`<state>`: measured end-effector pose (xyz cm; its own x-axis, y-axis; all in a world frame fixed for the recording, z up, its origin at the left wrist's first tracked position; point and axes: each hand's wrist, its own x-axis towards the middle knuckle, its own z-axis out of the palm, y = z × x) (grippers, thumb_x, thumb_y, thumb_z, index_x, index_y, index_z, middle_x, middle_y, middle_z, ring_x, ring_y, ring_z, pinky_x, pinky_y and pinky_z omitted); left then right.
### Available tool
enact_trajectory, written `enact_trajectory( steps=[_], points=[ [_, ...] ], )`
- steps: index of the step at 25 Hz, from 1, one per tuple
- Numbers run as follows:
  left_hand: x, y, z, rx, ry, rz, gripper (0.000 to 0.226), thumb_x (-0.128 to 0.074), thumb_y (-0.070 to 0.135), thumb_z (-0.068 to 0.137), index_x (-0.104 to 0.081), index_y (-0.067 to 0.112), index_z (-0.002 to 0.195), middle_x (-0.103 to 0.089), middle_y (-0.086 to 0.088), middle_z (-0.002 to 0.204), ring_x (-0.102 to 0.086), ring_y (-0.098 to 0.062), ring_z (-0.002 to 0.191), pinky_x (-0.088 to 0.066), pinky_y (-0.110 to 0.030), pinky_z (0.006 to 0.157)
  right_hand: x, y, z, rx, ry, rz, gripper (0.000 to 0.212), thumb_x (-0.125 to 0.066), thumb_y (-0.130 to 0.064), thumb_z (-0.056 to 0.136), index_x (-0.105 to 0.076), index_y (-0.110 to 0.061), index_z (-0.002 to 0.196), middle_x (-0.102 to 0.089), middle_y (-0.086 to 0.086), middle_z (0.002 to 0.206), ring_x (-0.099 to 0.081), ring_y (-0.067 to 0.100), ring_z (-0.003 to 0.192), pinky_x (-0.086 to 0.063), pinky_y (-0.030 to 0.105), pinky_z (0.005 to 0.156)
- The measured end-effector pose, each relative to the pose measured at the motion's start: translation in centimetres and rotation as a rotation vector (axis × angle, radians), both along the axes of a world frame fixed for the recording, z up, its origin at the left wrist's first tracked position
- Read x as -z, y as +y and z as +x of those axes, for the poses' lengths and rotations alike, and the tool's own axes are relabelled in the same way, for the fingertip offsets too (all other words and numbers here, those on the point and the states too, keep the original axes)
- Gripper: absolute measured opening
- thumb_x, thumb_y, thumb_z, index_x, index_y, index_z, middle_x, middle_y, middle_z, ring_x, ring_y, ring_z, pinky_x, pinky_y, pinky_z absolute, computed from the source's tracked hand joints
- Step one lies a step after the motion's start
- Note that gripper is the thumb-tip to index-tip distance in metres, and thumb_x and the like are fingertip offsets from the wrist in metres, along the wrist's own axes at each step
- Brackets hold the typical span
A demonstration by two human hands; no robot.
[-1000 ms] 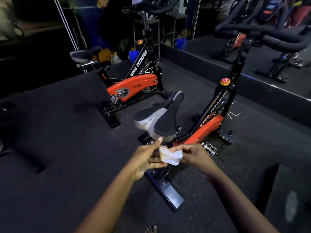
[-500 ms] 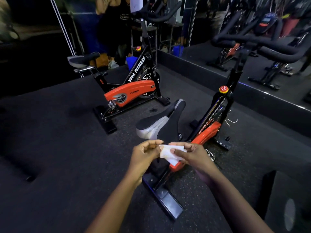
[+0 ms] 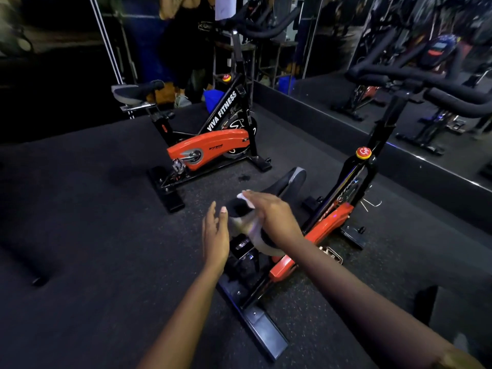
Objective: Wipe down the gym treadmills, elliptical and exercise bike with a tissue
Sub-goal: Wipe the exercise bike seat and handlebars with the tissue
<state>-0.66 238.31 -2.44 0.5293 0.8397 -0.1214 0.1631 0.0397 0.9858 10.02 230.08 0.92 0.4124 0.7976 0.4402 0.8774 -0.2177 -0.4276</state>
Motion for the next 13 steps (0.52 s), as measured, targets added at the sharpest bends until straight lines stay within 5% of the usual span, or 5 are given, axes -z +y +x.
enact_trajectory(
  steps=[3,8,13],
  points=[
    [-0.4,1.4,1.0,0.108,0.012,0.063,0.045,-0.032,0.038,0.101,-0.04,0.021,0.143,-0.039,0.002,0.149,-0.035,-0.008,0.133,-0.024,-0.021,0.106,1.3,0.2,0.0,-0.208,-0.141,-0.126,0.041,-0.066,-0.004,0.078,-0.063,-0.006,0.119,-0.061,0.008,0.125,-0.058,0.02,0.116,-0.047,0.03,0.097],
    [0.1,2.2,1.5,0.165,0.069,0.137,0.044,-0.036,0.037,0.1,-0.051,0.017,0.136,-0.048,0.0,0.14,-0.041,-0.011,0.13,-0.025,-0.019,0.102,-0.2,-4.5,0.9,-0.345,-0.175,-0.06,0.037,-0.039,-0.02,0.091,-0.071,-0.008,0.106,-0.068,0.004,0.112,-0.063,0.01,0.101,-0.052,0.026,0.086],
    [0.3,2.9,1.1,0.231,0.106,0.275,0.042,-0.046,0.03,0.098,-0.05,0.013,0.136,-0.049,0.0,0.135,-0.042,-0.005,0.121,-0.025,-0.009,0.094,-0.3,-4.9,4.2,-0.219,-0.103,-0.088,0.043,-0.037,-0.012,0.085,-0.067,-0.013,0.116,-0.064,0.0,0.121,-0.06,0.011,0.111,-0.046,0.025,0.097]
  ],
)
